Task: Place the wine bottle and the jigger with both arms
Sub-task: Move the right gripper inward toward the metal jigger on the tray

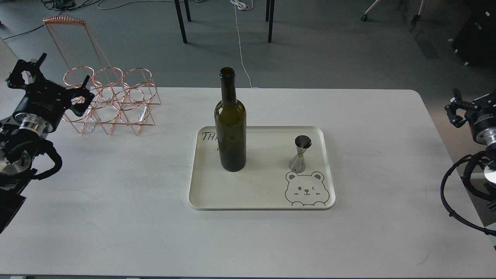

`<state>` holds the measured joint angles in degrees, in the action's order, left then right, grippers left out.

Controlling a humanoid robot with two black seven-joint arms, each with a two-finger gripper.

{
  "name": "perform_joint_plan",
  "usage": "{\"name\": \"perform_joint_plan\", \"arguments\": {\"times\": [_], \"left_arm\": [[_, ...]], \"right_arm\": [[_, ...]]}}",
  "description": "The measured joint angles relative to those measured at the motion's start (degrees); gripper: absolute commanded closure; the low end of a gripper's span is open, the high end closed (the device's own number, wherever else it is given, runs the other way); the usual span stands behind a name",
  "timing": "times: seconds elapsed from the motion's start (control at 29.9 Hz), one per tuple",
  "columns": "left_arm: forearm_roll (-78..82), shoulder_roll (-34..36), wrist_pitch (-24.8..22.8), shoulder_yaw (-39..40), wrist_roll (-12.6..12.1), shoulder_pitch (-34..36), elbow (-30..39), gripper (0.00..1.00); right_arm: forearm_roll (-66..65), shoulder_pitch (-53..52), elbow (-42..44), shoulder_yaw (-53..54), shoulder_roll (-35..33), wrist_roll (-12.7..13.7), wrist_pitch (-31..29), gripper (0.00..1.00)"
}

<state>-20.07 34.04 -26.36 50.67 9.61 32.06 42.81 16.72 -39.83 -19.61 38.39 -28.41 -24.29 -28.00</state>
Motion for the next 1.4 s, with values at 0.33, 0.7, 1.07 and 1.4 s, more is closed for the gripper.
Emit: {"name": "perform_joint_plan", "arguments": {"times": [0.33, 0.7, 1.07, 1.4], "left_arm": [[0.06, 0.39, 0.55, 0.1, 0.19, 0.97, 0.17, 0.02], [0.24, 0.2, -0.91, -0.08, 0.16, 1.64, 0.81, 0.02], [3.07, 0.89, -1.13, -0.38, 0.01, 2.16, 0.97, 0.02], [3.11, 3.36, -1.12, -0.77, -0.04, 2.15, 1.29, 0.02]], "right_arm": [[-0.96, -1.04, -2.99, -6.51, -1.32, 0.37, 0.0, 0.01], [-19.14, 0.75, -26.81, -12.64, -21.43, -0.17, 0.0, 0.01], [-48.32, 6.89, -54.15, -13.63, -30.86, -0.84, 16.89, 0.02], [-82.45, 9.47, -58.79, -20.07, -26.15, -3.45, 40.06, 0.02]]}}
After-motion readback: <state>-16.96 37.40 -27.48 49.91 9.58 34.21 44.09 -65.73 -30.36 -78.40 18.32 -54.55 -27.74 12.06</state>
